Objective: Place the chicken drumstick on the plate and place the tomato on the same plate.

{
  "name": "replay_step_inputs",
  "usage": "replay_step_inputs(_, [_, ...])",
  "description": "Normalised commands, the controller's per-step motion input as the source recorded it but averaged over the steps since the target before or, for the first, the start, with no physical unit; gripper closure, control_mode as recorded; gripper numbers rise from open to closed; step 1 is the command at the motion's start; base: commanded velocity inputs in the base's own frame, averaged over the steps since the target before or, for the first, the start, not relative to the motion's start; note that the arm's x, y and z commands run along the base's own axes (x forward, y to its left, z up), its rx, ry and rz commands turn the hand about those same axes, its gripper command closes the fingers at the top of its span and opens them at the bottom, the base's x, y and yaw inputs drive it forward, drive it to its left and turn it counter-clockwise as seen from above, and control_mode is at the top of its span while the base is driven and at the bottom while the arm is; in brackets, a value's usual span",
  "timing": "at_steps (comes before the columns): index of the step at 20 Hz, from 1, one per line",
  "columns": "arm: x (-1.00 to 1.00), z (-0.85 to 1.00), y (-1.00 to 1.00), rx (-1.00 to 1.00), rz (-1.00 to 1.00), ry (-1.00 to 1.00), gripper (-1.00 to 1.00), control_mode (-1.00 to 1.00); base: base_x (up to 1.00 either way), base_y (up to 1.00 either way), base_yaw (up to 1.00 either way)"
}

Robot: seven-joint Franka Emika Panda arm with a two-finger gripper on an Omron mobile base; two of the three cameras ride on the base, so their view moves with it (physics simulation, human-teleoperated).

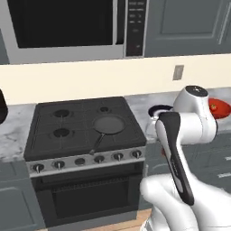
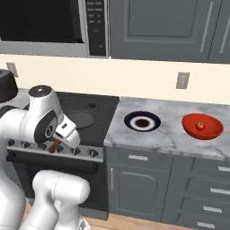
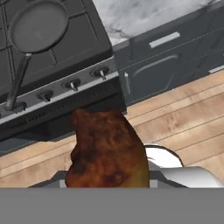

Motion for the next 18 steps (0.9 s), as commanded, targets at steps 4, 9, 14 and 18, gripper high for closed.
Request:
replay_step_inputs(4, [0.0,0.0,0.0,0.0,0.0,0.0,1.0,1.0,0.27,-1.0,0.08])
replay_step_inputs(9, [0.0,0.0,0.0,0.0,0.0,0.0,1.0,1.0,0.67,-0.98,0.09])
replay_step_inputs(14, [0.0,0.0,0.0,0.0,0.0,0.0,1.0,1.0,0.95,-0.57,0.1])
replay_step_inputs(18, [0.0,0.0,0.0,0.0,0.0,0.0,1.0,1.0,0.33,-0.09,0.01])
